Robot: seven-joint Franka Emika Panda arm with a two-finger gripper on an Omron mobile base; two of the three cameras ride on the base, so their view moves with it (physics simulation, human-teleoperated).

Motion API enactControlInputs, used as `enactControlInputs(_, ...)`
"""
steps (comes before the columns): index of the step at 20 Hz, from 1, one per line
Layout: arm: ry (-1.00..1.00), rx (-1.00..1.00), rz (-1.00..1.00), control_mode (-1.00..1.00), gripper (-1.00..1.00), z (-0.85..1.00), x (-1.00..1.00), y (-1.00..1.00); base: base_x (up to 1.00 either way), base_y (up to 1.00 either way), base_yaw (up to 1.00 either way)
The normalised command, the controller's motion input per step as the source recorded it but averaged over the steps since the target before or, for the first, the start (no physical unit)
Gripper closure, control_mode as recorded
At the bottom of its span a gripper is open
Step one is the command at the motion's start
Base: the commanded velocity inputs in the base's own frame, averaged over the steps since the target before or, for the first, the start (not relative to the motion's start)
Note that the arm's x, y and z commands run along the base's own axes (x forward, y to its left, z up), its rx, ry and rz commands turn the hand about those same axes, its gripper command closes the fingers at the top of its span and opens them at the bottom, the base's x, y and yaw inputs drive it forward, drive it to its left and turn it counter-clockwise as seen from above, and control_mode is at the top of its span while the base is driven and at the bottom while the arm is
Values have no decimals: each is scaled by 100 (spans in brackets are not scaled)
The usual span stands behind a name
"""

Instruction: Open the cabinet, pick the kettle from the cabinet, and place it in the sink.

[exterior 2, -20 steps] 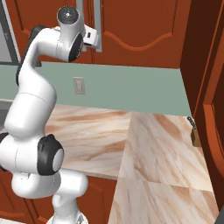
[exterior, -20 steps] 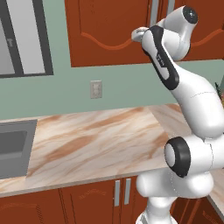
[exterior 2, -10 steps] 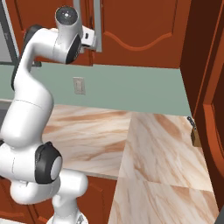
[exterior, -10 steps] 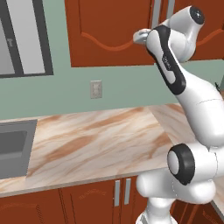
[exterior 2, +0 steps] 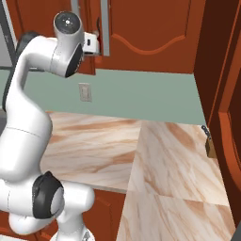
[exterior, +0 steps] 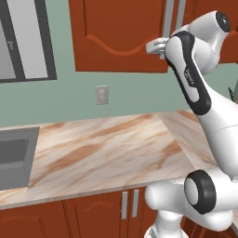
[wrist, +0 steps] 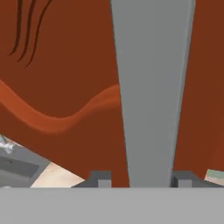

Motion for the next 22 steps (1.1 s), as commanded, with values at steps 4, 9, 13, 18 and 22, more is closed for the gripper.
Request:
enactControlInputs(4,-9,-11,5,-100,100,4,-58,48,0,0,0)
enactControlInputs(9,-6,-13,5,-100,100,8,-56,51,0,0,0)
enactControlInputs(13,0,-17,5,-100,100,12,-45,54,0,0,0)
enactControlInputs(18,0,-14,1,-100,100,7,-43,57,0,0,0)
enactControlInputs(22,0,-12,1,-100,100,6,-41,57,0,0,0)
